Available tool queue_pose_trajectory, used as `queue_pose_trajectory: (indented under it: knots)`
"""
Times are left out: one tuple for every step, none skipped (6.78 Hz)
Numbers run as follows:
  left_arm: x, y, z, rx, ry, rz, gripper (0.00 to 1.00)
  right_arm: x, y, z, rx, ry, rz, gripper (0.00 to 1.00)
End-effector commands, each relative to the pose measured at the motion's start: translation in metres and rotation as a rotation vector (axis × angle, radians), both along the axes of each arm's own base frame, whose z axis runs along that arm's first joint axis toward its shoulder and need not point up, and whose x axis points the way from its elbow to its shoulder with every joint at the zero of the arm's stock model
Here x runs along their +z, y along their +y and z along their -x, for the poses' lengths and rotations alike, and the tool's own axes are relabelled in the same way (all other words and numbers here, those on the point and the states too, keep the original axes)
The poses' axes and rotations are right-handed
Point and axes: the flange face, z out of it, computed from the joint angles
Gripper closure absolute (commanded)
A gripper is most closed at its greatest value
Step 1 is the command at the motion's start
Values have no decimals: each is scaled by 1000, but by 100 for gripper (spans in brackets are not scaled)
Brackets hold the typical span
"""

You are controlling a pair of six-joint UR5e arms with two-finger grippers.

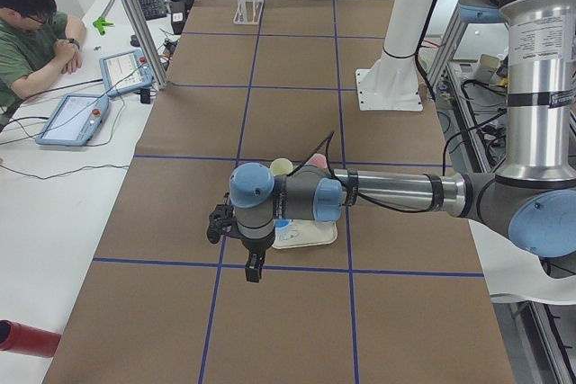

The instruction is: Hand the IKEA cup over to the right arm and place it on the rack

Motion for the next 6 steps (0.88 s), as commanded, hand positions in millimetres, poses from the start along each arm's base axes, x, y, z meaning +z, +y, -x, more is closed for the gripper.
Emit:
queue_pose_trajectory:
  knots:
    - [-9, -4, 0, 3, -3, -25, 0, -1, 0, 0, -1, -1, -3, 0]
    - [-28, -15, 3, 3, -48, -73, 0, -1, 0, 0, -2, -2, -4, 0]
    - [-31, -17, -5, 13, -46, -68, 0, -11, -2, 0, -5, -5, -28, 0]
    - [-29, -13, -6, -77, -39, 13, 0, -27, -3, 0, 0, -5, -53, 0]
    - [-38, -12, -10, -128, 2, 44, 0, -41, -8, 1, 0, -7, -81, 0]
    - [-51, -19, -26, -136, 124, 84, 0, -66, -15, 5, -11, -4, -134, 0]
